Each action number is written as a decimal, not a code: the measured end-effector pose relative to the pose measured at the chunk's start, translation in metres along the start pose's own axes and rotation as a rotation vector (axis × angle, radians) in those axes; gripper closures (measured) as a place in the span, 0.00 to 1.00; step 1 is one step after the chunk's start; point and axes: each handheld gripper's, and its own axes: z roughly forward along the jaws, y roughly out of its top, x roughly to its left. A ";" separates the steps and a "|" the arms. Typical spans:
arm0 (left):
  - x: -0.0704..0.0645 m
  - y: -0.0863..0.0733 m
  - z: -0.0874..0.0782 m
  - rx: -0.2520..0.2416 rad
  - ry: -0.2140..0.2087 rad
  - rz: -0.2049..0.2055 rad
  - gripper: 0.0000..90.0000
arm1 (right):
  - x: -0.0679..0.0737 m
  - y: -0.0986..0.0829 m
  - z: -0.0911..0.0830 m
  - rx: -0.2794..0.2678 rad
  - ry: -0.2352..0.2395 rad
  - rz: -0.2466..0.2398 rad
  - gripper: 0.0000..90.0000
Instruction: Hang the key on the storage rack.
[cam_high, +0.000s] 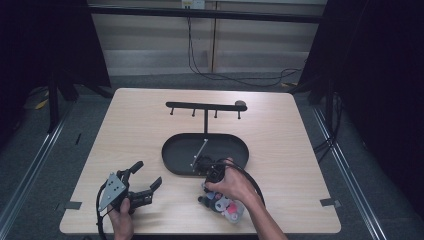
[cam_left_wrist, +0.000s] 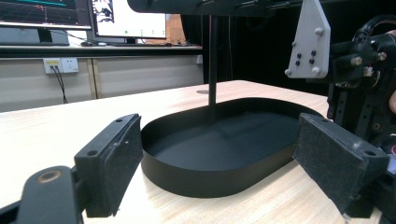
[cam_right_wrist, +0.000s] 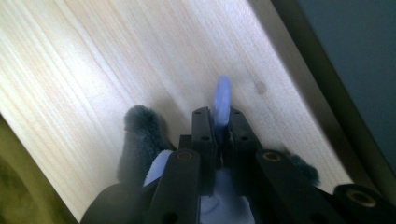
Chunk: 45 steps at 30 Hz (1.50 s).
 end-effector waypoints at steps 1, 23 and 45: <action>0.000 0.000 0.000 0.000 0.000 0.000 0.17 | -0.001 -0.001 -0.001 -0.011 0.009 0.001 0.94; 0.000 0.000 0.000 0.000 0.000 -0.001 0.17 | -0.007 -0.013 -0.047 -0.158 0.088 0.017 0.95; 0.000 0.000 0.000 0.001 0.000 -0.002 0.17 | -0.014 -0.024 -0.101 -0.273 0.104 0.008 0.95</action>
